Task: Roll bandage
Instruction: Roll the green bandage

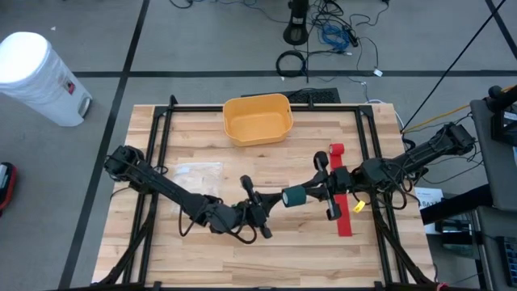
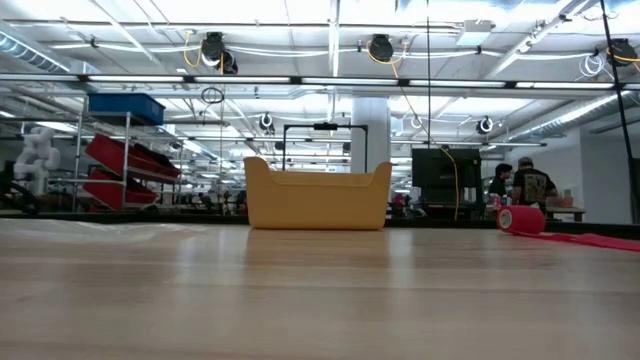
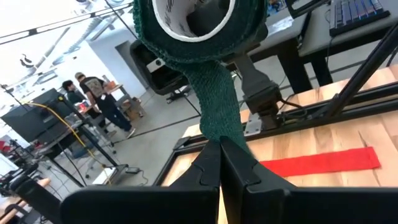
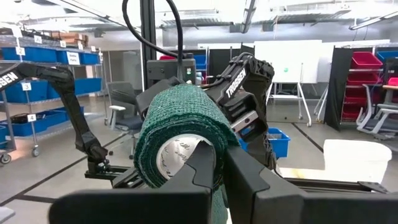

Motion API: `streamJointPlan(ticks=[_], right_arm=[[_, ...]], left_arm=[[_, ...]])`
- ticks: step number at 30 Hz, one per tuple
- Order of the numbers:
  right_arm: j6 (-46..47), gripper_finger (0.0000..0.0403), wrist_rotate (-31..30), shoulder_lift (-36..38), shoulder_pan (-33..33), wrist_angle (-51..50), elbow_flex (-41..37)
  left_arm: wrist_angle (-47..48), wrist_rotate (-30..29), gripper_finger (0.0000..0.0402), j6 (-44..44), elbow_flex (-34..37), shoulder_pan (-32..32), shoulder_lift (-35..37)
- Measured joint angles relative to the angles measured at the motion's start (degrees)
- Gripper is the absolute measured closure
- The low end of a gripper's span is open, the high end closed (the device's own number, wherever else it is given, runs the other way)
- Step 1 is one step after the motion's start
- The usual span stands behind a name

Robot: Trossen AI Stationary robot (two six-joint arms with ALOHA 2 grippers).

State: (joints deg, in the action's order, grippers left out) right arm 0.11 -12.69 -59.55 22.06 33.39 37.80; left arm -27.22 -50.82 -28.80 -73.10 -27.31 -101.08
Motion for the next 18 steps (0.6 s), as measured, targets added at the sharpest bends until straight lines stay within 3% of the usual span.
streamJointPlan(ticks=[18], right_arm=[[-1.5,0.0392,-1.1,0.3,-1.2,-2.1,0.0]], left_arm=[[-0.1,0.8,0.0402,-0.1,0.0,-1.0,0.0]])
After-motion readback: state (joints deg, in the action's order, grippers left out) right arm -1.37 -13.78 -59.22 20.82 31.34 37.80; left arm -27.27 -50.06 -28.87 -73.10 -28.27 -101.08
